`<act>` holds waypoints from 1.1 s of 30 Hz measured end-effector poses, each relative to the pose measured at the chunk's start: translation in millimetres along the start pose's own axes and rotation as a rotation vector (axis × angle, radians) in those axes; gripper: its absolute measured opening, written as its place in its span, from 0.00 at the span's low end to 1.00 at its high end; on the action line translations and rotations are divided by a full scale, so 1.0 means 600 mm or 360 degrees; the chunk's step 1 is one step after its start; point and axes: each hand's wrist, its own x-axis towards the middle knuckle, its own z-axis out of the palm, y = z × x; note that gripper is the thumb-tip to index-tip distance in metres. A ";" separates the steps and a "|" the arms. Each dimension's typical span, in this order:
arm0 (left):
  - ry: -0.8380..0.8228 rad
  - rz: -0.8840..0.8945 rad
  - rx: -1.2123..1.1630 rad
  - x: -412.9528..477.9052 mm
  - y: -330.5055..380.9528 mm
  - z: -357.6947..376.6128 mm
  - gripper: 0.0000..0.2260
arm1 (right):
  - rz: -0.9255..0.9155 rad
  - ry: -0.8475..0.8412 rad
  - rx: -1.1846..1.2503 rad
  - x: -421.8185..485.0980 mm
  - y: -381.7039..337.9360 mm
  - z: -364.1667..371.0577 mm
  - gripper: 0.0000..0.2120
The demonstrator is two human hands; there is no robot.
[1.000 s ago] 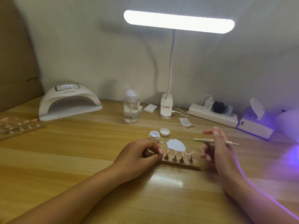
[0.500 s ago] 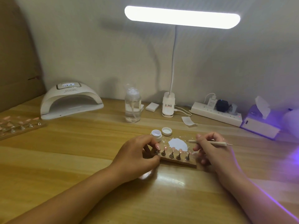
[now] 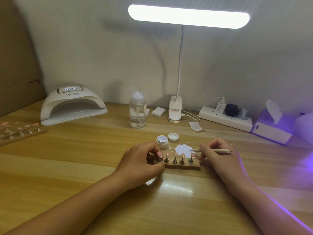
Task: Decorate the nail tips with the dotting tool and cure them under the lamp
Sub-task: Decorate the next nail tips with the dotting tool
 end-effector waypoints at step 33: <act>-0.0192 -0.0448 -0.0103 0.012 -0.113 -0.187 0.07 | -0.0058 -0.0023 -0.0118 0.000 0.004 0.003 0.12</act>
